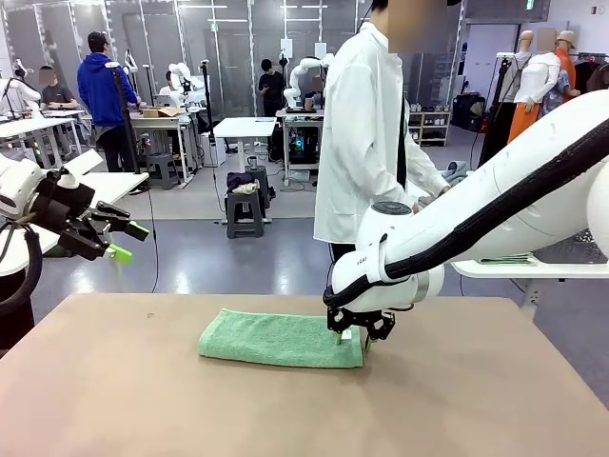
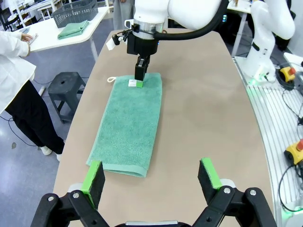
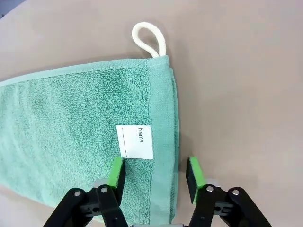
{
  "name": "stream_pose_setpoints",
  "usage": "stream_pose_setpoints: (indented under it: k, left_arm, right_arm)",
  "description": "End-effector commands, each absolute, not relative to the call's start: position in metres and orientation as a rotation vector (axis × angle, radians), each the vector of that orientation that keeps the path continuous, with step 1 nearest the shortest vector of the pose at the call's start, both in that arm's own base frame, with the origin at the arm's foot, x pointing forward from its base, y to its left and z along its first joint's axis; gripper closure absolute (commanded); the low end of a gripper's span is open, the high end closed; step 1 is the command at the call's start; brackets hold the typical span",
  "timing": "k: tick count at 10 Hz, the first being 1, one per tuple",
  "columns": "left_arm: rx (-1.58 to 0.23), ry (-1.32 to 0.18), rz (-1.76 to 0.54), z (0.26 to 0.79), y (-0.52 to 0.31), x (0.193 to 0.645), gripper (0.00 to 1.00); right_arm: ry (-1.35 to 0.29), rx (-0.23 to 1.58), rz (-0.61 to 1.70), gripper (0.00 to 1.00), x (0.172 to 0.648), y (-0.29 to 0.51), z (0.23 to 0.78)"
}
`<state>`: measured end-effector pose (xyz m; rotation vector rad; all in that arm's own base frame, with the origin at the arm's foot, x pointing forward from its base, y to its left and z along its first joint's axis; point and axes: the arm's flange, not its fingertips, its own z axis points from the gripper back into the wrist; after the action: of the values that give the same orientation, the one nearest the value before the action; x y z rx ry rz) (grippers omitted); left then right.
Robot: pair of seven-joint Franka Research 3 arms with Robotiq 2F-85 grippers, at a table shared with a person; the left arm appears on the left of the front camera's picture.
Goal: Fold the towels and place them in the basket.
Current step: When a person lays out a Towel with hook on the table, fold it in half twice.
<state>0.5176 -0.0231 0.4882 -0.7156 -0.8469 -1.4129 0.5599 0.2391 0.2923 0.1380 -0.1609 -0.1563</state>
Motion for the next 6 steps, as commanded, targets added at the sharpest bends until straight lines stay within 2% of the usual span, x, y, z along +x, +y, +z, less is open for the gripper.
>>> stream_pose_setpoints:
  k: [1,2,3,6]
  left_arm:
    - [-0.708,-0.856,-1.430,0.4898,-0.0233,0.5170,0.00]
    - [-0.708,-0.856,-1.430,0.4898,-0.0233,0.5170,0.00]
    - [-0.708,-0.856,-1.430,0.4898,-0.0233,0.5170,0.00]
    - [-0.708,-0.856,-1.430,0.4898,-0.0233,0.5170,0.00]
  right_arm:
    - [-0.175,0.092,-0.188,0.35,0.5677,0.2502,0.2897]
    - [-0.184,0.085,-0.189,0.35,0.5672,0.2512,0.2904]
    - [-0.187,0.076,-0.185,0.54,0.5676,0.2515,0.2908]
    - [-0.166,0.062,-0.197,0.54,0.5684,0.2536,0.2901]
